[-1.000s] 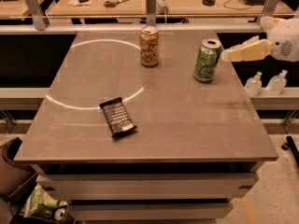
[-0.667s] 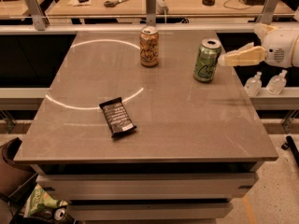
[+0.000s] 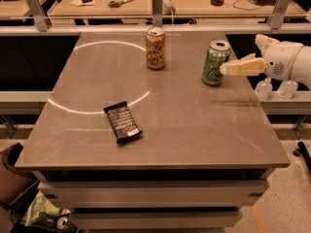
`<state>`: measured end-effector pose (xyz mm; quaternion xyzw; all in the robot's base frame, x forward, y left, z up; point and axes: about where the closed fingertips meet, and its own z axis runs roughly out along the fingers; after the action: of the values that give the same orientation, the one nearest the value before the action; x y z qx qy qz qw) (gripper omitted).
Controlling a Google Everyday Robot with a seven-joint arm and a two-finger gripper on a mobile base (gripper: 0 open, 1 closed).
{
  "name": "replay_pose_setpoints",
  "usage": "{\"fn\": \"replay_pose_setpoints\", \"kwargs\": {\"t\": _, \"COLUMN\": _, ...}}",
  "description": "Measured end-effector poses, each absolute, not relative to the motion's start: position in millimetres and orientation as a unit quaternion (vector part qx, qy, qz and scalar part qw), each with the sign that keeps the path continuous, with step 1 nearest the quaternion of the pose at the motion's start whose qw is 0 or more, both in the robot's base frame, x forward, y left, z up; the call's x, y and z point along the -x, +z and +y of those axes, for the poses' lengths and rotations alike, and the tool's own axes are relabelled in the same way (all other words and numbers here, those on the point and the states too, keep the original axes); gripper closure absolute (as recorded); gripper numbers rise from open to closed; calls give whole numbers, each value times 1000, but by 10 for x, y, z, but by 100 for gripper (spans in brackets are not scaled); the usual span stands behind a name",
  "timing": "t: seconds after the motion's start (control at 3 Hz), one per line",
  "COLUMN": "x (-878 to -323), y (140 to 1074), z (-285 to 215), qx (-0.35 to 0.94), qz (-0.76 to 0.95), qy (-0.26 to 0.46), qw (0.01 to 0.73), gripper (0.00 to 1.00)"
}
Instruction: Knock green can over
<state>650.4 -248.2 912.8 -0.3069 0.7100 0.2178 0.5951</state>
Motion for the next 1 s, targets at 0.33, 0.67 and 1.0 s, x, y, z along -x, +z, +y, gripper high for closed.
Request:
{"fn": "replay_pose_setpoints", "kwargs": {"t": 0.33, "x": -6532, "y": 9060, "z": -2369, "qx": 302, "qz": 698, "qy": 236, "qw": 605, "gripper": 0}}
{"fn": "replay_pose_setpoints", "kwargs": {"t": 0.67, "x": -6525, "y": 9023, "z": -2298, "qx": 300, "qz": 692, "qy": 247, "qw": 609, "gripper": 0}}
{"fn": "replay_pose_setpoints", "kwargs": {"t": 1.0, "x": -6524, "y": 8981, "z": -2242, "qx": 298, "qz": 686, "qy": 256, "qw": 612, "gripper": 0}}
